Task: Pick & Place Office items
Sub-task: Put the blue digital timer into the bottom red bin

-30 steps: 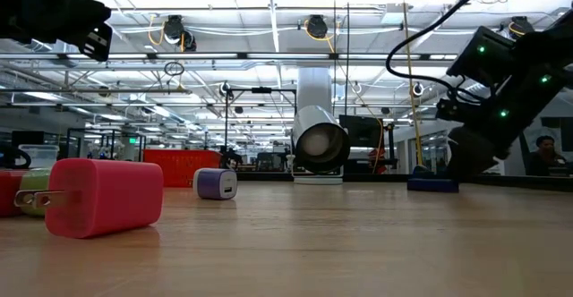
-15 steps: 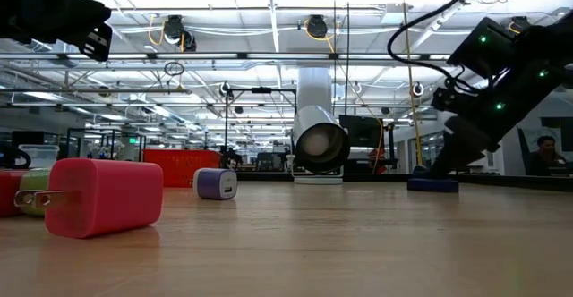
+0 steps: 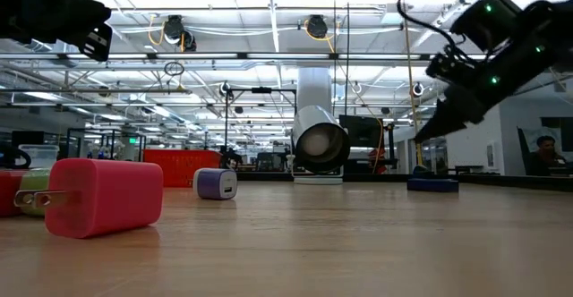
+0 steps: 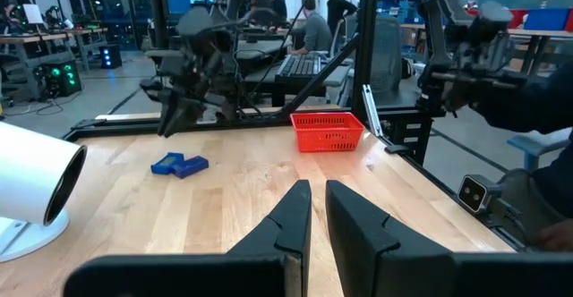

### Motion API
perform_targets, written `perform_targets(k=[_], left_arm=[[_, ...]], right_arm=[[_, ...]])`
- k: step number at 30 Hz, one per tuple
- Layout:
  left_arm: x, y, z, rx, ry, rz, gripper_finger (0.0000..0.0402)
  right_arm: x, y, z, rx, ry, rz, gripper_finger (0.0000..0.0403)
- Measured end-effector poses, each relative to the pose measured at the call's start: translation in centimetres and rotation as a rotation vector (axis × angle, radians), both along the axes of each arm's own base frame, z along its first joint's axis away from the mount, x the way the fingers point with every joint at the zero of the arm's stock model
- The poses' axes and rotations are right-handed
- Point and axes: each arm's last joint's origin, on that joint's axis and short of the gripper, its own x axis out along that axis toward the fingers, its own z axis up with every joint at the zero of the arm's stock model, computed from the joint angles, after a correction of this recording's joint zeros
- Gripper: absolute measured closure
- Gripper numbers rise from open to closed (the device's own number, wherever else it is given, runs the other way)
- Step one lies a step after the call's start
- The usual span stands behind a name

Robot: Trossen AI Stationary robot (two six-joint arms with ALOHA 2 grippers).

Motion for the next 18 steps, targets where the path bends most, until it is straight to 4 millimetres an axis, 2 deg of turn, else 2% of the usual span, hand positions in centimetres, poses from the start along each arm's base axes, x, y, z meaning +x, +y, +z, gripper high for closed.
perform_targets(k=[5, 8, 12, 18], left_arm=[[0.0, 0.0, 0.0, 0.000, 0.000, 0.000, 0.0360], [0.0, 0.0, 0.0, 0.000, 0.000, 0.000, 0.0360], [0.0, 0.0, 0.0, 0.000, 0.000, 0.000, 0.0360], [0.0, 0.0, 0.0, 0.000, 0.000, 0.000, 0.0360]], right_arm=[[1.7, -0.4, 3.6, -0.040, 0.059, 0.035, 0.0388], [2.6, -0.6, 5.2, -0.041, 0.125, 0.050, 0.0374], [3.4, -0.8, 5.8, -0.041, 0.181, 0.061, 0.0308], [3.0, -1.4, 3.7, 0.017, 0.336, 0.023, 0.0177]])
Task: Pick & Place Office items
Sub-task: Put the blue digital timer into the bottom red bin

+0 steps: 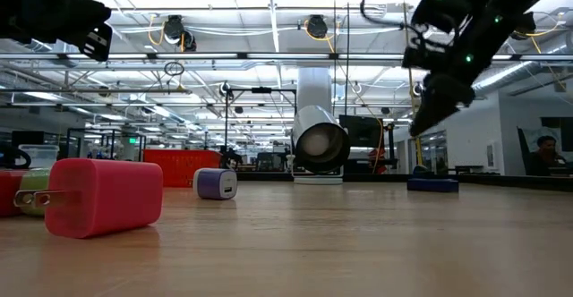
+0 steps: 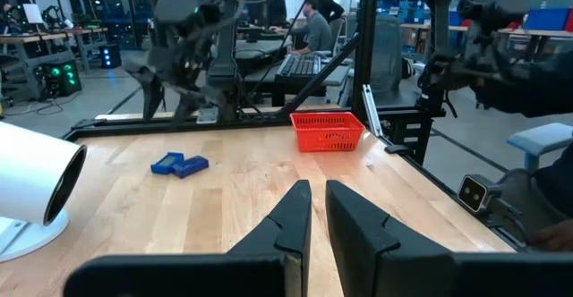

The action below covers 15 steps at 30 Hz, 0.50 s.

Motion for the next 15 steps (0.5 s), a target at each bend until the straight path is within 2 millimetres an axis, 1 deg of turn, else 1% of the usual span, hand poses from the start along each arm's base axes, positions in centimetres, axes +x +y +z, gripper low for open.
perform_targets(k=[3, 6, 10, 13, 15], left_arm=[[0.0, 0.0, 0.0, 0.000, 0.000, 0.000, 0.0360], [0.0, 0.0, 0.0, 0.000, 0.000, 0.000, 0.0360], [0.0, 0.0, 0.0, 0.000, 0.000, 0.000, 0.0360], [0.0, 0.0, 0.0, 0.000, 0.000, 0.000, 0.0360], [0.0, 0.0, 0.0, 0.000, 0.000, 0.000, 0.0360]], right_arm=[[-0.2, -0.6, -1.1, 0.047, 0.038, -0.081, 0.0127], [-0.4, -0.9, -2.3, 0.064, 0.083, -0.105, 0.0098], [-0.9, -1.0, -3.8, 0.079, 0.149, -0.108, 0.0090], [-1.5, -1.0, -4.9, 0.077, 0.192, -0.096, 0.0095], [-1.6, -1.1, -5.2, 0.068, 0.185, -0.092, 0.0101]])
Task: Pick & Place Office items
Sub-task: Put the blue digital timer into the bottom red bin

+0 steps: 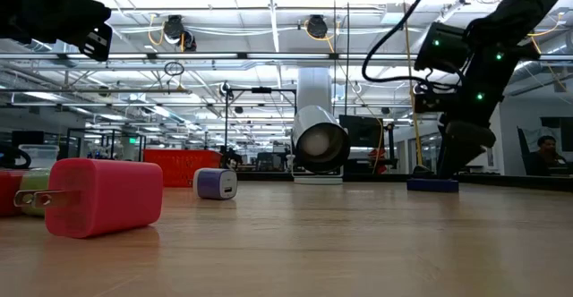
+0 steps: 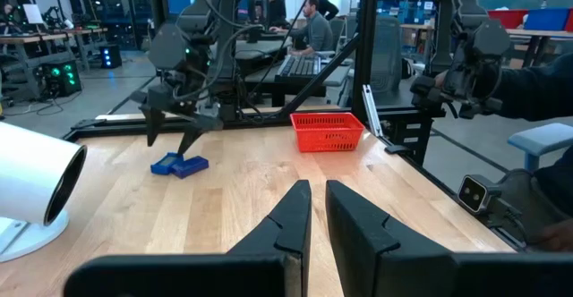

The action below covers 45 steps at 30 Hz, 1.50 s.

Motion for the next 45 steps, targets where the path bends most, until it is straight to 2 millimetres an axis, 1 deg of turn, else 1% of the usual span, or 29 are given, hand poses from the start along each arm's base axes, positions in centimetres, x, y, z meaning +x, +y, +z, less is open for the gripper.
perform_targets(k=[4, 8, 16, 20, 30, 34, 45], left_arm=[[0.00, 0.00, 0.00, 0.000, 0.000, 0.000, 0.0360], [0.00, 0.00, 0.00, 0.000, 0.000, 0.000, 0.0360], [0.00, 0.00, 0.00, 0.000, 0.000, 0.000, 0.0360], [0.00, 0.00, 0.00, 0.000, 0.000, 0.000, 0.0360], [0.00, 0.00, 0.00, 0.000, 0.000, 0.000, 0.0360], [0.00, 0.00, 0.00, 0.000, 0.000, 0.000, 0.0360], [0.00, 0.00, 0.00, 0.000, 0.000, 0.000, 0.0360]], right_arm=[[-0.09, -0.04, -0.55, -0.012, -0.028, 0.017, 0.0111], [-0.25, 0.19, -1.04, 0.032, -0.031, 0.065, 0.0118], [-0.10, 0.19, -0.95, 0.039, -0.049, 0.075, 0.0122], [-0.02, 0.36, -0.97, 0.093, -0.071, 0.105, 0.0122], [-0.01, 0.40, -0.96, 0.118, -0.088, 0.073, 0.0124], [-0.06, 0.42, -0.99, 0.120, -0.082, 0.072, 0.0140], [-0.06, 0.42, -0.99, 0.119, -0.080, 0.075, 0.0209]])
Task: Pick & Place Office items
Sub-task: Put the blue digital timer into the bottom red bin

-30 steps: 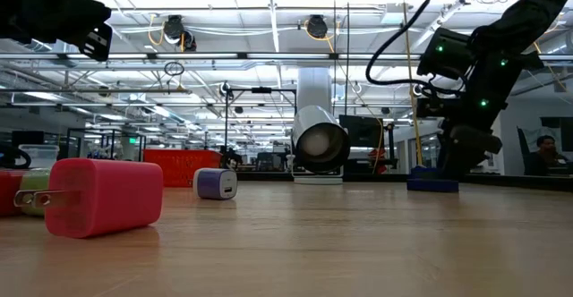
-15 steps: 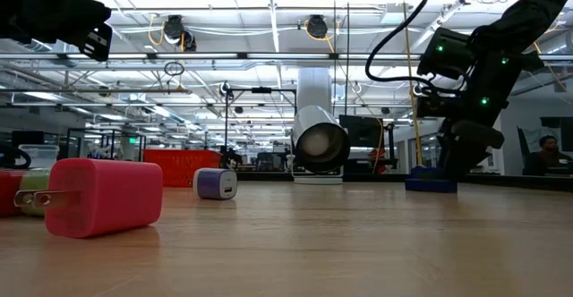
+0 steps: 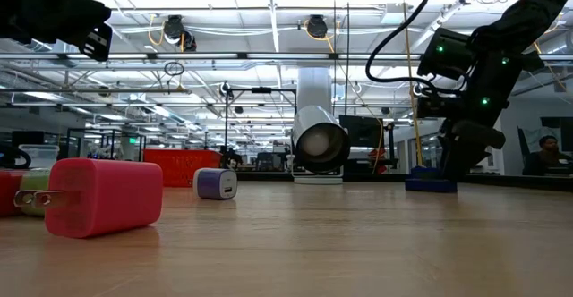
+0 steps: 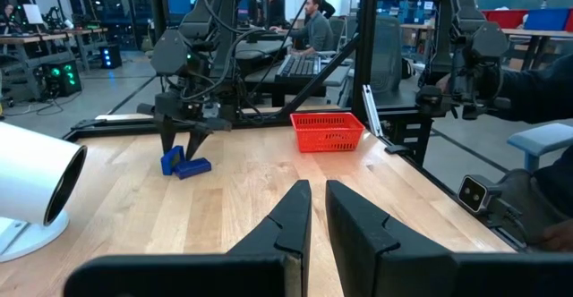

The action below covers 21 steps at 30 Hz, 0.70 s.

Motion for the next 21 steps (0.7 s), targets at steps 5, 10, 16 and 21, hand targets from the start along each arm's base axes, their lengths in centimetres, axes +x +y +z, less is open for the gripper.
perform_targets(k=[5, 10, 16, 21], left_arm=[[0.00, 0.00, 0.00, 0.000, 0.000, 0.000, 0.0360], [0.00, 0.00, 0.00, 0.000, 0.000, 0.000, 0.0360], [0.00, 0.00, 0.00, 0.000, 0.000, 0.000, 0.0360], [0.00, 0.00, 0.00, 0.000, 0.000, 0.000, 0.0360]], right_arm=[[0.00, 0.00, 0.00, 0.001, 0.000, 0.000, 0.0233], [0.00, 0.00, 0.00, 0.001, 0.000, -0.001, 0.0250], [0.01, 0.00, 0.02, 0.001, -0.001, 0.000, 0.0267], [0.01, 0.00, 0.02, 0.001, -0.001, 0.000, 0.0278]])
